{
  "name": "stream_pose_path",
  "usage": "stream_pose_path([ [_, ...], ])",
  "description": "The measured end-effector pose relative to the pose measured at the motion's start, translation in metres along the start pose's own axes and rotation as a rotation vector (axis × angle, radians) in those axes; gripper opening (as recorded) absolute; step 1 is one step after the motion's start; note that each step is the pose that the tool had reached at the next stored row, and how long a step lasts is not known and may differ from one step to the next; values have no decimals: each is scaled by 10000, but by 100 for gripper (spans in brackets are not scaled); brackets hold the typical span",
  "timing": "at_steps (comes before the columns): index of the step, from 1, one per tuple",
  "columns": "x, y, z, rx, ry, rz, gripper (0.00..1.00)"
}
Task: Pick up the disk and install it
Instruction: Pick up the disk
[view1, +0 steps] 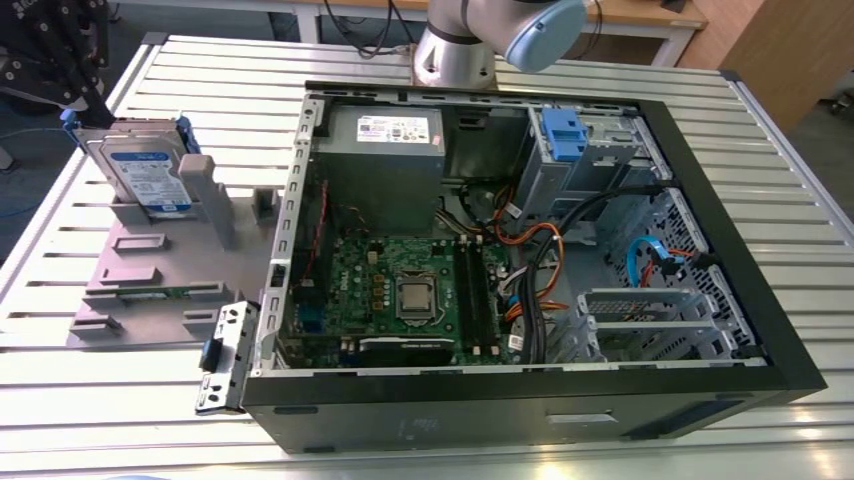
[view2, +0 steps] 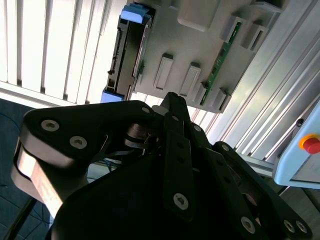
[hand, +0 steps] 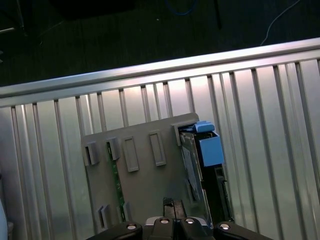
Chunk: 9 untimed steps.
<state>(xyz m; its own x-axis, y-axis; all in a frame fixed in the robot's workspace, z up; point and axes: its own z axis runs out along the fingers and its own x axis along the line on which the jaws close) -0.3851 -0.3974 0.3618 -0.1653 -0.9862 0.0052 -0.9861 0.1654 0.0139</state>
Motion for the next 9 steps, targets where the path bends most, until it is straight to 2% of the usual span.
stream_pose_path([
  [9, 0, 0, 0, 0, 1, -66, 11],
])
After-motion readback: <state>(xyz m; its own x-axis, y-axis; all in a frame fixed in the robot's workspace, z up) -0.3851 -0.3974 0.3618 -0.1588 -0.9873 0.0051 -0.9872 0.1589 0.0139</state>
